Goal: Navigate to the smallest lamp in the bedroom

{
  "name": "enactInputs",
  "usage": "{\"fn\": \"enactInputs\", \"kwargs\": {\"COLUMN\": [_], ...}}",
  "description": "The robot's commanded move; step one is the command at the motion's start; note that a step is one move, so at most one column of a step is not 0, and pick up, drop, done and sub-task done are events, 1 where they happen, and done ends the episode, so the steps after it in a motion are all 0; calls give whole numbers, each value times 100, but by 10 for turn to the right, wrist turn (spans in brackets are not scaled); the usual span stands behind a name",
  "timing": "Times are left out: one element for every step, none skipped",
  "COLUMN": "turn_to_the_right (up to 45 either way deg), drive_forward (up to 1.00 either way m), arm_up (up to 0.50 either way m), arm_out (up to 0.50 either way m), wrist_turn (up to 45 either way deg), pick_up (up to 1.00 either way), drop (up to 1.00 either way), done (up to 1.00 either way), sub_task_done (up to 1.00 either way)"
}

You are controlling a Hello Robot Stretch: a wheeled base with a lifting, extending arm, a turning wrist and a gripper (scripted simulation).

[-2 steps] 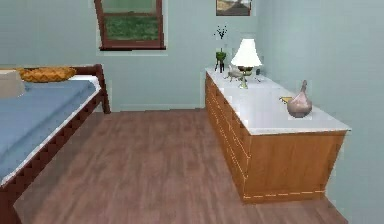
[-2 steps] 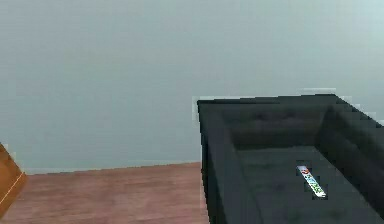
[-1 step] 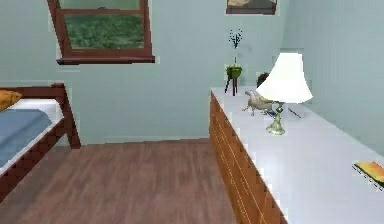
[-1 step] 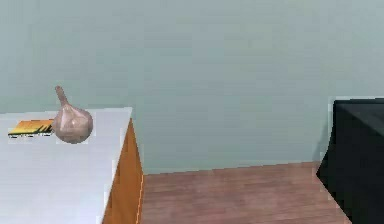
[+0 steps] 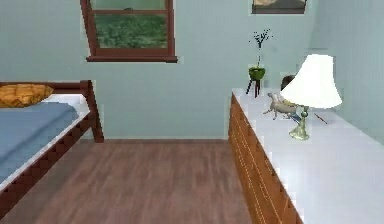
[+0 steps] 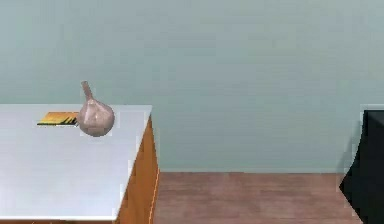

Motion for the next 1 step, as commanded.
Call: {"fn": "enactInputs", "kwargs": {"turn_to_the_right": [0], "drive_forward": [60], "arm_up": [0], "arm_out": [0], "wrist_turn": [0], "pick_up": [0], "drop": [0], "done": [0], "sub_task_done": [0]}}
